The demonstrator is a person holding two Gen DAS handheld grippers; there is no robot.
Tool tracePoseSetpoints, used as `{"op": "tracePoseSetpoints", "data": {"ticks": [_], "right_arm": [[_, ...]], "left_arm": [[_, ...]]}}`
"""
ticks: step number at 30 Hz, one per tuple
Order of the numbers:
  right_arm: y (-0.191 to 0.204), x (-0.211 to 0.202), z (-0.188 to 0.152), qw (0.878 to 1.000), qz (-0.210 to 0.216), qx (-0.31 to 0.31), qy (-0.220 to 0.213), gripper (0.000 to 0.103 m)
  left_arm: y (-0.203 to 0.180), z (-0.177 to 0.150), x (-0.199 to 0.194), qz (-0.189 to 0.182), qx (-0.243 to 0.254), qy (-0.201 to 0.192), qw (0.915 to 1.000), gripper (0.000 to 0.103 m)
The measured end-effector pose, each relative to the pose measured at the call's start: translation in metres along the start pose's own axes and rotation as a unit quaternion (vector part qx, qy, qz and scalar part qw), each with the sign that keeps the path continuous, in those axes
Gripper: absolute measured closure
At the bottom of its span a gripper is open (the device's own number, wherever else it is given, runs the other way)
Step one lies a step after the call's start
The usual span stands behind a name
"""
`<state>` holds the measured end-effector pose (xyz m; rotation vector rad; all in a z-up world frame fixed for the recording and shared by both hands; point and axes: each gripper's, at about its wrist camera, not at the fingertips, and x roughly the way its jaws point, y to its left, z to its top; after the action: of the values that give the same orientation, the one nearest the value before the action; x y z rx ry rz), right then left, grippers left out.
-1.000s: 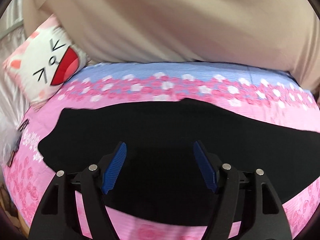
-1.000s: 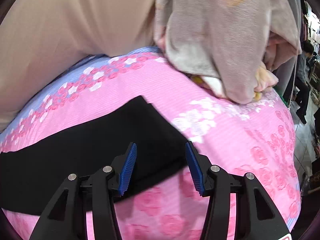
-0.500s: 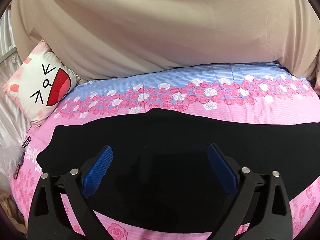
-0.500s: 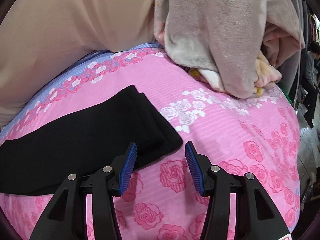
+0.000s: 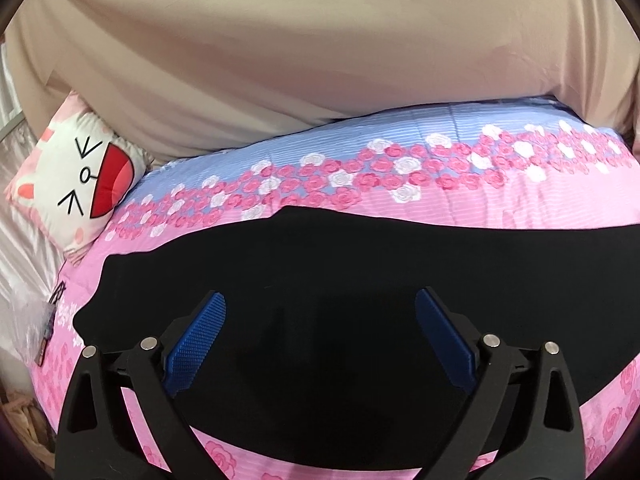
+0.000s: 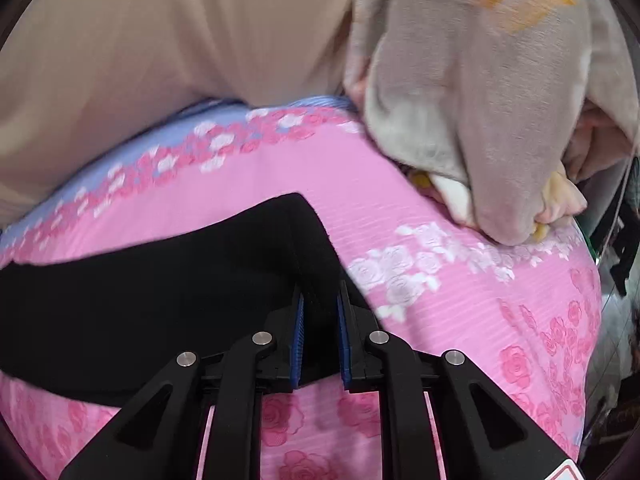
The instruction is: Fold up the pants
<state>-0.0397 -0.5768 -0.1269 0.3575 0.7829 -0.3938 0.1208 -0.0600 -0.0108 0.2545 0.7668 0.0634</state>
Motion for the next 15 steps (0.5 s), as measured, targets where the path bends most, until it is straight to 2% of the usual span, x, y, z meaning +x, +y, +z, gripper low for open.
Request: {"op": "tracePoseSetpoints", "data": {"ticks": [1, 3, 4, 7, 9, 10, 12, 13, 15], "right_arm": [[-0.007, 0.02, -0.008, 1.0, -0.002, 0.009, 0.024, 0.089], [-0.005, 0.014, -0.008, 1.0, 0.0, 0.003, 0.009, 0.087], [-0.003, 0.008, -0.006, 1.0, 0.003, 0.004, 0.009, 0.081], [0.005, -0.024, 0.001, 0.999, -0.001, 0.013, -0.032, 0.078], [0.022, -0.042, 0.01, 0.998, 0.021, -0.002, -0.054, 0.077], [0.035, -0.044, 0.016, 0.997, 0.051, -0.011, -0.056, 0.077], [0.058, -0.032, 0.024, 0.995, 0.085, -0.028, -0.043, 0.077], [0.071, -0.016, 0.029, 0.995, 0.087, -0.044, -0.023, 0.082], [0.072, 0.019, 0.035, 0.997, 0.048, -0.055, 0.005, 0.082]], "left_arm": [[-0.003, 0.0, 0.0, 0.001, 0.004, 0.0, 1.0, 0.009], [-0.007, -0.001, 0.003, 0.0, 0.008, 0.003, 1.0, 0.009], [-0.008, -0.001, 0.004, 0.002, 0.009, 0.007, 0.9999, 0.009], [-0.009, -0.003, 0.006, 0.006, 0.013, 0.009, 0.9999, 0.009], [-0.011, -0.004, 0.007, 0.01, 0.017, 0.011, 0.9998, 0.008], [-0.012, -0.005, 0.009, 0.012, 0.018, 0.011, 0.9997, 0.007], [-0.014, -0.005, 0.012, 0.015, 0.018, 0.012, 0.9997, 0.007], [-0.016, -0.006, 0.015, 0.014, 0.018, 0.013, 0.9996, 0.007], [-0.018, -0.007, 0.019, 0.019, 0.019, 0.018, 0.9995, 0.007]]}}
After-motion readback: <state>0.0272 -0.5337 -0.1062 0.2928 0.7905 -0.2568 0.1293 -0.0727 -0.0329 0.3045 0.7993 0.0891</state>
